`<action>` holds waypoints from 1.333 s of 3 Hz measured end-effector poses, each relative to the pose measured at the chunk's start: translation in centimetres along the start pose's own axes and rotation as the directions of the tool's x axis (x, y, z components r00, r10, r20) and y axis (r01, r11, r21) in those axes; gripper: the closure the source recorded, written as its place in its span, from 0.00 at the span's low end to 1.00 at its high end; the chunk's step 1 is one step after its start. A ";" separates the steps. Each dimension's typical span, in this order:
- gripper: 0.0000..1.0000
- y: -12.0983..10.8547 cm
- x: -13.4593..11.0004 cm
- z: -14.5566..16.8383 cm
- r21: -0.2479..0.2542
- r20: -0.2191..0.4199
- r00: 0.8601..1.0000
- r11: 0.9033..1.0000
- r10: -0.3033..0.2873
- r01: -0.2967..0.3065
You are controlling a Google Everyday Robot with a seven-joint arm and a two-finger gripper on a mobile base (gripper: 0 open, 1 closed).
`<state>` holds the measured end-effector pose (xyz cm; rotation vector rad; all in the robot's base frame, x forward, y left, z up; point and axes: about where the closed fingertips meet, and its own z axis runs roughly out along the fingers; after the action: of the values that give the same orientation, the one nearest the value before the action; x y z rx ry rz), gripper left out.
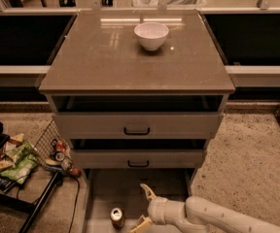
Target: Pick orange can from bottom drawer and place on counter
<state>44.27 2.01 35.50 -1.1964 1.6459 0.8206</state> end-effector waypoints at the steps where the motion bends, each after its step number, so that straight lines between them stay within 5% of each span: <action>1: 0.00 0.0 0.0 0.0 -0.001 0.000 1.000 1.000 0.000 0.000; 2: 0.00 -0.1 2.2 2.3 -0.008 -0.001 1.000 1.000 0.011 -0.011; 4: 0.00 -0.1 9.3 8.0 -0.013 0.098 0.995 0.999 -0.031 0.032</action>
Offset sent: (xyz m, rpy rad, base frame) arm 0.0146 0.0318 -0.0821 0.0037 0.0361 0.0020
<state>45.59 5.89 23.94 -1.1714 1.5407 0.8593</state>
